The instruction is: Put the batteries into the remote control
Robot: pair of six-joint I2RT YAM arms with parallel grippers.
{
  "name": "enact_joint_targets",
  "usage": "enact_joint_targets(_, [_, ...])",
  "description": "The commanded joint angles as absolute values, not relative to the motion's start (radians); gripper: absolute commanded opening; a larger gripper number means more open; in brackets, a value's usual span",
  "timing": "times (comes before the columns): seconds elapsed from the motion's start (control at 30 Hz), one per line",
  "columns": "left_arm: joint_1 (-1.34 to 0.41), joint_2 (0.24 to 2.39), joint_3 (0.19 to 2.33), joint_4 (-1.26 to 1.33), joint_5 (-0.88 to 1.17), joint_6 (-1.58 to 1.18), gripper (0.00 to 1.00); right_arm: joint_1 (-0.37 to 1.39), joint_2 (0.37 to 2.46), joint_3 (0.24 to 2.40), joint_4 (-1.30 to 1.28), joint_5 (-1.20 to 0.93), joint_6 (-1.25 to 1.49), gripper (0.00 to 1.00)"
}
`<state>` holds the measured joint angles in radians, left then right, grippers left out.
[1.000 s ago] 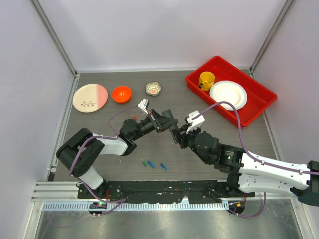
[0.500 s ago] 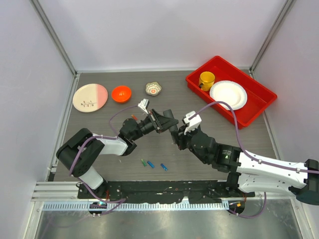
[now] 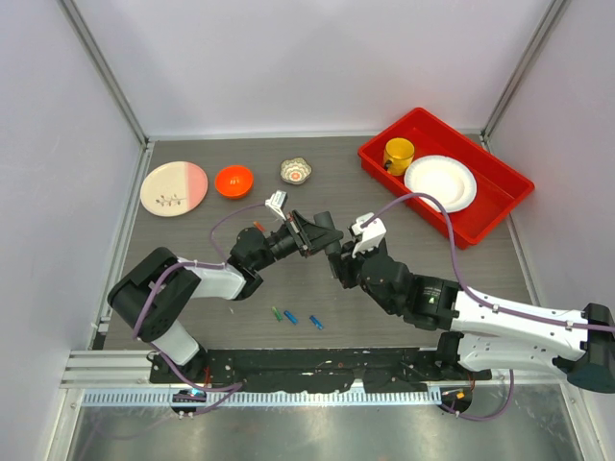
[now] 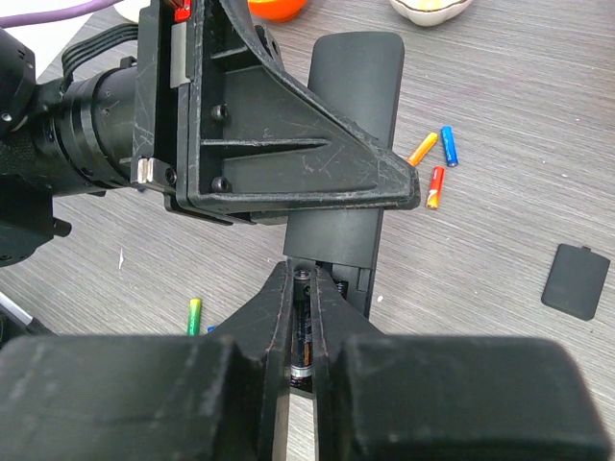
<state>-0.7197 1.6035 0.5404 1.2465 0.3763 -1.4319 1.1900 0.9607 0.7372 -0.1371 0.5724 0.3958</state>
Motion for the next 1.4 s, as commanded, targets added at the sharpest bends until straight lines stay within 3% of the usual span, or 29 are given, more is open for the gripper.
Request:
enact_joint_targets(0.0, [-0.721, 1.539, 0.568, 1.548, 0.357, -1.451, 0.00, 1.201, 0.963, 0.764, -0.175, 0.558, 0.436, 0.13])
enact_joint_targets(1.37, [-0.721, 1.554, 0.554, 1.548, 0.370, -1.445, 0.00, 1.200, 0.965, 0.885, -0.180, 0.617, 0.428, 0.49])
